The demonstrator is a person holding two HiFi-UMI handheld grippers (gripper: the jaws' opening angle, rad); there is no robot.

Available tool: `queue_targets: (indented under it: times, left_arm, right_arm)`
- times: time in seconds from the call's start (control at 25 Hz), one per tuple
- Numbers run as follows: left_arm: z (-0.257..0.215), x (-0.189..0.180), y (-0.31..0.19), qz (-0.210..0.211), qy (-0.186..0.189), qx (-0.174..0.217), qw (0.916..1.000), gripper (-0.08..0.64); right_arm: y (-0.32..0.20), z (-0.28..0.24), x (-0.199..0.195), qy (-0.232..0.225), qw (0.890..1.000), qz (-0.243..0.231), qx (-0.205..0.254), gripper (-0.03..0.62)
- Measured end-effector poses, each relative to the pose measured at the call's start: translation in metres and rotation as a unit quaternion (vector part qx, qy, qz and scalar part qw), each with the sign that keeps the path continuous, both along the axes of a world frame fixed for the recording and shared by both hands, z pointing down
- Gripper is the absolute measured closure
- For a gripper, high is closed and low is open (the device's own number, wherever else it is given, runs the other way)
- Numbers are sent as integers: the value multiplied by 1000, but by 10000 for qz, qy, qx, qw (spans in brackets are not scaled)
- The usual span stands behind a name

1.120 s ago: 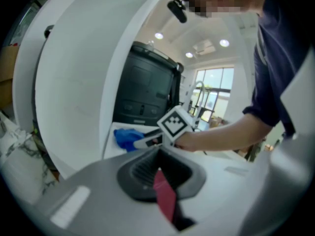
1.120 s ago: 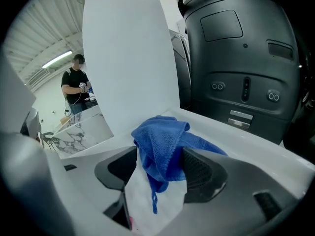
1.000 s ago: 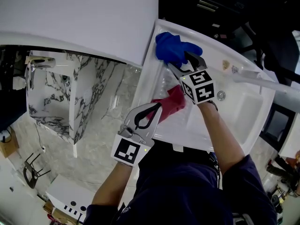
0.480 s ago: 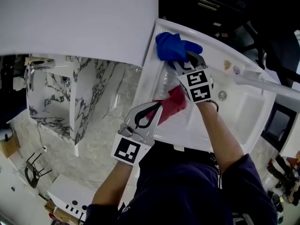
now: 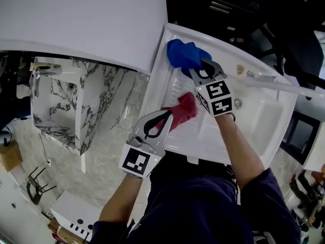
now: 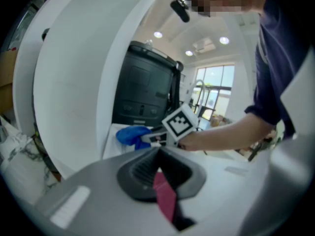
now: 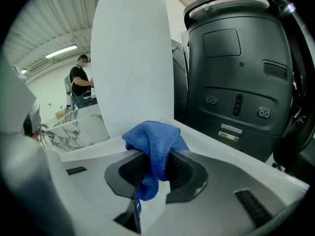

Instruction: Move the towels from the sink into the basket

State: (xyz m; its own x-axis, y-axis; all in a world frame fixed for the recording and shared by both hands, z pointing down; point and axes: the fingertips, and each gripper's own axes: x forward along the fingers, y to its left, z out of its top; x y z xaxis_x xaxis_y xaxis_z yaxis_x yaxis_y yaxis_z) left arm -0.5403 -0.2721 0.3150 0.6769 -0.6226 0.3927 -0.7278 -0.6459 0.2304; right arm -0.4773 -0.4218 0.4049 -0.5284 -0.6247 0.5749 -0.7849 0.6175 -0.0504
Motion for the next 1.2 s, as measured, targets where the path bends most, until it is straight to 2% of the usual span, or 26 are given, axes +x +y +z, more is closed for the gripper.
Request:
queue_targets:
  times: [0.36,0.6,0.92,1.2]
  left_arm:
    - [-18,31,24,108,-45,179,9998,557]
    - [-31,59,44,259,-55,233,9994,557]
    - [-40,115,69,779,-222,292,9963,557]
    - [-47,168,87,1120,-206,376,9928,557]
  right_arm:
    - [45,-28,28,-324,9995,-12,25,503]
    - [89,-45,60,-502,9987,104,-17,503]
    - [138,-62,131,-605,9967,533,2,503]
    - [170,-75,197,-707,9932,926,86,505]
